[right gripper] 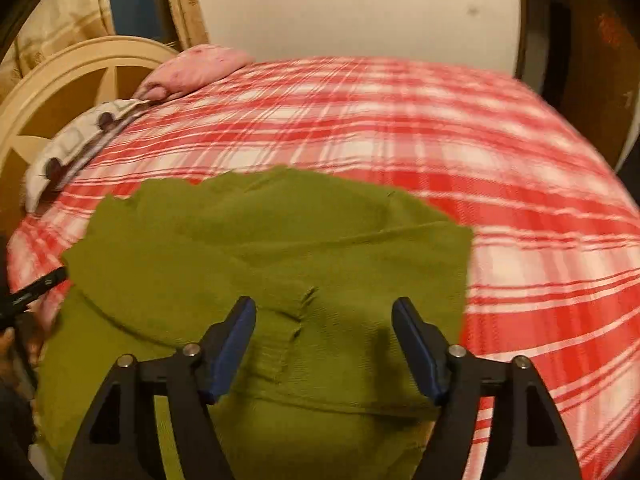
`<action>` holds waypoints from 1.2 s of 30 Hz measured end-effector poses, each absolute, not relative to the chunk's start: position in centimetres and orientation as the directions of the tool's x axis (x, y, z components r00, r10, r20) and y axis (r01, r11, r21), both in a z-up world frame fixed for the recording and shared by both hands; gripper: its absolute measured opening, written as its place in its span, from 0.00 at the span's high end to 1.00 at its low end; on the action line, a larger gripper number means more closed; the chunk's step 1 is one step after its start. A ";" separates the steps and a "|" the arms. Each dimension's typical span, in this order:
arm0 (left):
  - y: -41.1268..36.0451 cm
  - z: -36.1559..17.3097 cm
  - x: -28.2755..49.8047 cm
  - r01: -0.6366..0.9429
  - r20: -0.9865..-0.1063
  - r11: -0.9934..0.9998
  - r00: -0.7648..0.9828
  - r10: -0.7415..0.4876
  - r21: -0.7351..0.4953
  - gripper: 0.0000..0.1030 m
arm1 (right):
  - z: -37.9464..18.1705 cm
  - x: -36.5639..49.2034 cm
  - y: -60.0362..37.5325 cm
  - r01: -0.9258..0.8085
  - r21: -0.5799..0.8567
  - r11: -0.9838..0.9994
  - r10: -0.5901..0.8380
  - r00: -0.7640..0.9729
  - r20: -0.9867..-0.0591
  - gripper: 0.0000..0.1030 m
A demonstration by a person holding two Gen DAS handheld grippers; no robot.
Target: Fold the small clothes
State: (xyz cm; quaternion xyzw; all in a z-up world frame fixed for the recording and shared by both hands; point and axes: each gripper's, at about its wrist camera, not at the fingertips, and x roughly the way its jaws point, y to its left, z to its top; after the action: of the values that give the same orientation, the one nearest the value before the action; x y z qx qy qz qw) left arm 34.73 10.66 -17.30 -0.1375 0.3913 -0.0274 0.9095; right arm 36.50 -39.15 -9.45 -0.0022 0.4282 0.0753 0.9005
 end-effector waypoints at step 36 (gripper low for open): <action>9.2 -17.8 35.4 -0.111 -0.769 0.990 0.639 0.002 -0.090 0.00 | -12.6 37.8 -39.7 -0.127 -0.111 0.986 -0.016 0.585 -0.811 0.80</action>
State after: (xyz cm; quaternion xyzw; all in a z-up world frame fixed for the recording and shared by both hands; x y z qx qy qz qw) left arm 35.41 9.15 -17.84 -0.0645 0.4236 0.0313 0.9030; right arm 37.84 -39.66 -12.58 -0.0784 0.4546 0.0313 0.8867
